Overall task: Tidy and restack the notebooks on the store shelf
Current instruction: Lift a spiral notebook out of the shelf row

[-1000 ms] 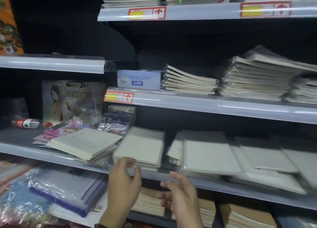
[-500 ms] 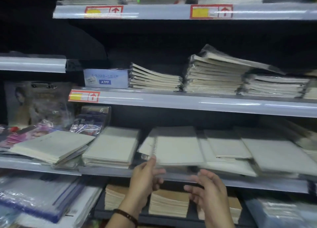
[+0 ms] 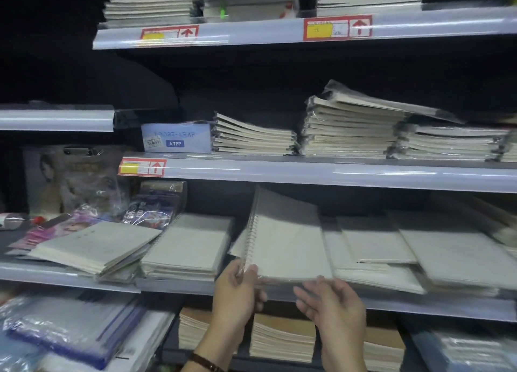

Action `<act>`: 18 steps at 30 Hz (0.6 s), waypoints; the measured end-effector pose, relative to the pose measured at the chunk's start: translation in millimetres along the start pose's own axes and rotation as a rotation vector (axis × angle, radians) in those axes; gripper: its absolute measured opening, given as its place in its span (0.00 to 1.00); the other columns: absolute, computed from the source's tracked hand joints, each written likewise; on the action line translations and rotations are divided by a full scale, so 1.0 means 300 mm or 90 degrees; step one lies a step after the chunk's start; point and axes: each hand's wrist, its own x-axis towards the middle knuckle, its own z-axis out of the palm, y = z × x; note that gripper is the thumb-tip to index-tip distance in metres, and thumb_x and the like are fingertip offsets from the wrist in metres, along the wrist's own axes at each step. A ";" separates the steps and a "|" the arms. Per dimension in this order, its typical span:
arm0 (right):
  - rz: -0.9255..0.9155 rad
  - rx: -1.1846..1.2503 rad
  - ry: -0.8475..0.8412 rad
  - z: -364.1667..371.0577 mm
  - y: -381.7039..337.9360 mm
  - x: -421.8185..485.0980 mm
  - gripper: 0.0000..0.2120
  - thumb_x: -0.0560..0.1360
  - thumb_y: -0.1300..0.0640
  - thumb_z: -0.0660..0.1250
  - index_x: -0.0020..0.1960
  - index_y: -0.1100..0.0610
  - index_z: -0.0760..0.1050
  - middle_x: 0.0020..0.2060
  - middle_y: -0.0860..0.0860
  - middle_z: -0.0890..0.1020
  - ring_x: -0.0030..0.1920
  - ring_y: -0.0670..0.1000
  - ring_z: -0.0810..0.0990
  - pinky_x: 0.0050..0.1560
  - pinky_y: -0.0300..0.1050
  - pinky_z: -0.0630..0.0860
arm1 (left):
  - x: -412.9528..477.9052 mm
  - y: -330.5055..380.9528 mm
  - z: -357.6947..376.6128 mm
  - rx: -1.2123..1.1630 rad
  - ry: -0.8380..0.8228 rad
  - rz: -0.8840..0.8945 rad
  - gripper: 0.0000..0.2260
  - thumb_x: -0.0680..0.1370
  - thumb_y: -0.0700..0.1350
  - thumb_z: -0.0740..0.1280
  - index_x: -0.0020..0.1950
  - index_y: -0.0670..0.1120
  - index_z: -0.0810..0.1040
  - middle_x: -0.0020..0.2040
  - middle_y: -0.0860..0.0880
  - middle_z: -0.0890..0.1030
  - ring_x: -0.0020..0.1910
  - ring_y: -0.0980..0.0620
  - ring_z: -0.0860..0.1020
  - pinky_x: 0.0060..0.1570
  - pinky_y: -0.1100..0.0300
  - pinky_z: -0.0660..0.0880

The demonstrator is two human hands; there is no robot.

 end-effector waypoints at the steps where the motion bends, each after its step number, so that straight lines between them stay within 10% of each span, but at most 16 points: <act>1: -0.005 0.008 0.006 0.011 0.012 -0.003 0.14 0.83 0.64 0.68 0.66 0.68 0.74 0.46 0.66 0.87 0.41 0.62 0.90 0.38 0.50 0.85 | -0.007 0.000 -0.010 -0.007 0.000 0.007 0.05 0.86 0.41 0.65 0.57 0.45 0.81 0.45 0.37 0.86 0.28 0.51 0.77 0.25 0.59 0.70; 18: -0.012 -0.112 -0.109 0.357 0.145 -0.124 0.09 0.82 0.65 0.68 0.58 0.53 0.74 0.34 0.51 0.88 0.37 0.52 0.90 0.39 0.47 0.87 | 0.070 0.067 -0.452 0.017 0.161 0.020 0.04 0.84 0.43 0.69 0.55 0.47 0.83 0.47 0.46 0.85 0.30 0.50 0.77 0.28 0.59 0.68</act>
